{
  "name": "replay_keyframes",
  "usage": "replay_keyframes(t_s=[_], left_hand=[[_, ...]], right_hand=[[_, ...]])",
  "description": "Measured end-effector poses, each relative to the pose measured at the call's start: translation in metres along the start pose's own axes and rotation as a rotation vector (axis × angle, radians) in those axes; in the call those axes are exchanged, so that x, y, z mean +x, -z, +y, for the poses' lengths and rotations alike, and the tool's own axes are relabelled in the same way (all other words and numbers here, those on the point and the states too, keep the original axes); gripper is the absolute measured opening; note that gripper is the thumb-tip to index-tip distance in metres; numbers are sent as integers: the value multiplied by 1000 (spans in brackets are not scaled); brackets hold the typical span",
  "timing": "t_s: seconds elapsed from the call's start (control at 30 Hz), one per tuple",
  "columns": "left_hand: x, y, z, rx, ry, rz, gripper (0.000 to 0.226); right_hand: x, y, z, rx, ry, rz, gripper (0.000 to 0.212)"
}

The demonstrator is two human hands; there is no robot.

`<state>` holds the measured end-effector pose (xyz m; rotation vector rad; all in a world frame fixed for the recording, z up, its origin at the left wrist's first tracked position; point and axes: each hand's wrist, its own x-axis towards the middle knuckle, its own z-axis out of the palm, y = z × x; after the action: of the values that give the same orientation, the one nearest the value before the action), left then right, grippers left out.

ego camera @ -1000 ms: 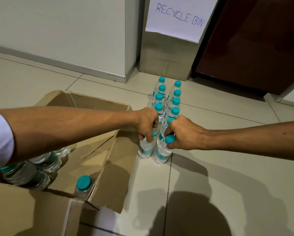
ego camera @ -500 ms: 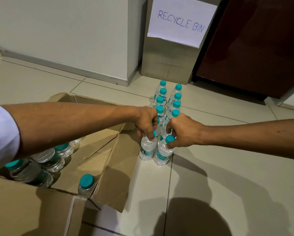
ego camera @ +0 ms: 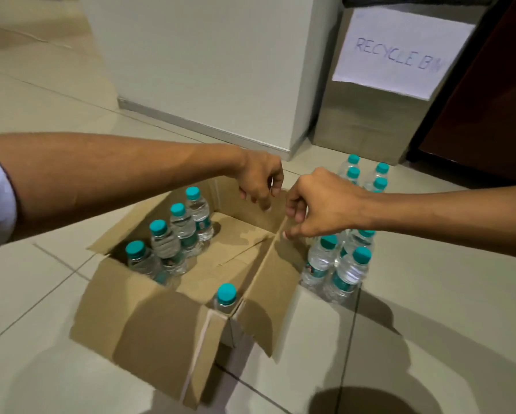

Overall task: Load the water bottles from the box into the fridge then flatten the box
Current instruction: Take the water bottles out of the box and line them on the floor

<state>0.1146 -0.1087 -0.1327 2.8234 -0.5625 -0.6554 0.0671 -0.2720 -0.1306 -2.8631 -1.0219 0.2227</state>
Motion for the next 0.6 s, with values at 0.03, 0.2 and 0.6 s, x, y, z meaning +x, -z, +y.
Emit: replay_keyframes(t_s=[0.03, 0.2, 0.6], left_hand=[[-9, -3, -9, 27, 27, -14, 30], [-45, -15, -56, 182, 81, 0, 30], [-75, -25, -146, 191, 250, 79, 44]], right_hand=[[5, 0, -11, 25, 43, -7, 31], [34, -11, -57, 90, 210, -10, 29], [172, -40, -78, 5, 212, 29, 40]])
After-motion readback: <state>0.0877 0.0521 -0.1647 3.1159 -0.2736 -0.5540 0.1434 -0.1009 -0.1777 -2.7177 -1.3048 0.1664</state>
